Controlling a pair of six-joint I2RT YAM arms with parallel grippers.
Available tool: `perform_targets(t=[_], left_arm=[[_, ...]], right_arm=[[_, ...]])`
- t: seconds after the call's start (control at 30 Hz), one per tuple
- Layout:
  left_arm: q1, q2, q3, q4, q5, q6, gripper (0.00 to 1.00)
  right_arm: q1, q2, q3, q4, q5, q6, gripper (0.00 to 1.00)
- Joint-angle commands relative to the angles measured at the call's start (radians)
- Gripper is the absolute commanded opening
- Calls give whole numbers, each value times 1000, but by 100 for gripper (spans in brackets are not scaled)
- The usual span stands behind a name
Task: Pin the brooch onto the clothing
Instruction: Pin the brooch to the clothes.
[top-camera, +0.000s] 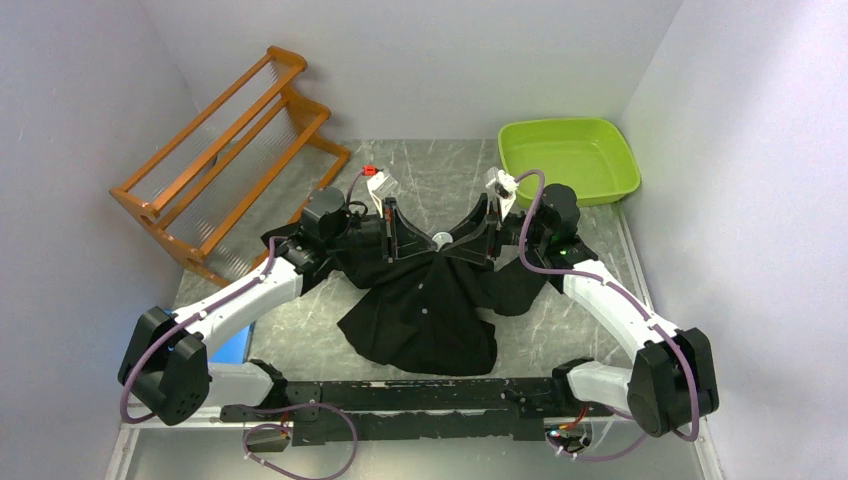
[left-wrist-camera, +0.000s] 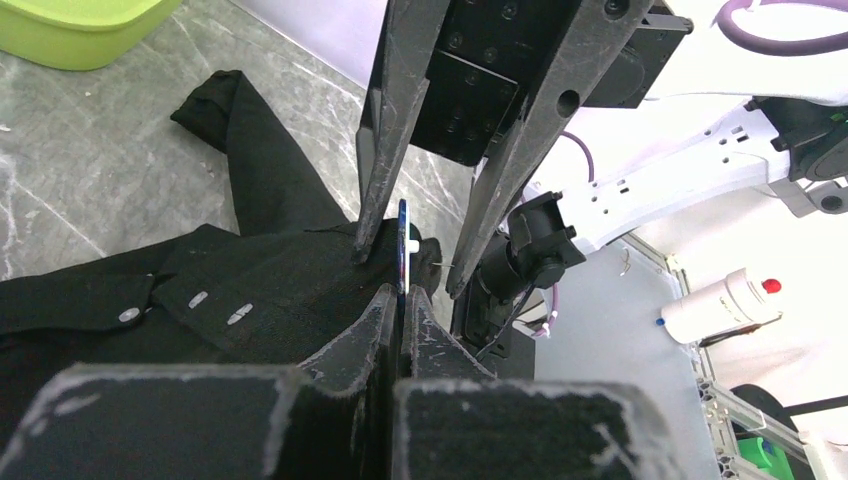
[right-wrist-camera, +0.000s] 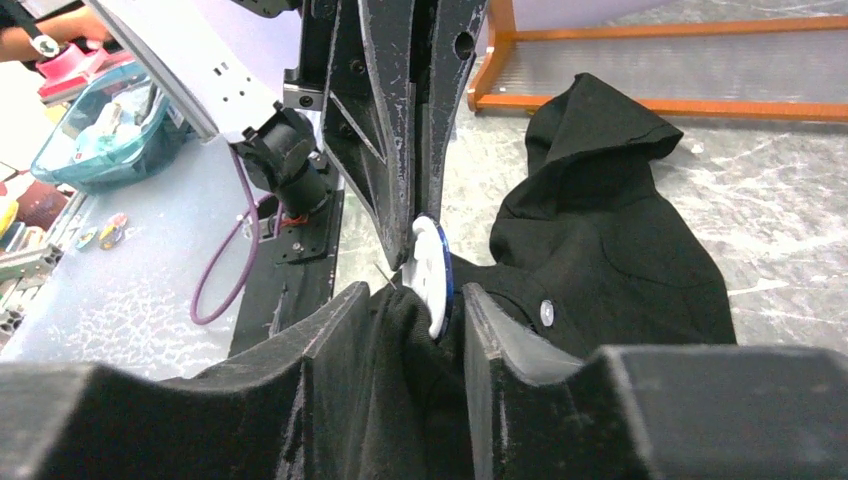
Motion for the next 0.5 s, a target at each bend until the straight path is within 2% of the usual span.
perform_targets(t=[0.0, 0.07, 0.2, 0.3, 0.43, 0.47], left_arm=[[-4, -23, 30, 56, 30, -6, 3], [-5, -23, 32, 53, 32, -5, 3], [-5, -22, 35, 53, 33, -4, 3], [-5, -22, 37, 53, 37, -5, 3], [-6, -25, 37, 46, 36, -2, 3], [-5, -26, 39, 40, 35, -1, 2]], right_arm=[[3, 5, 22, 90, -31, 20, 39], [2, 11, 23, 94, -35, 25, 37], [3, 25, 29, 98, -42, 33, 21], [2, 29, 27, 109, -40, 32, 19], [2, 39, 30, 133, -48, 48, 0], [2, 43, 34, 134, -47, 54, 0]])
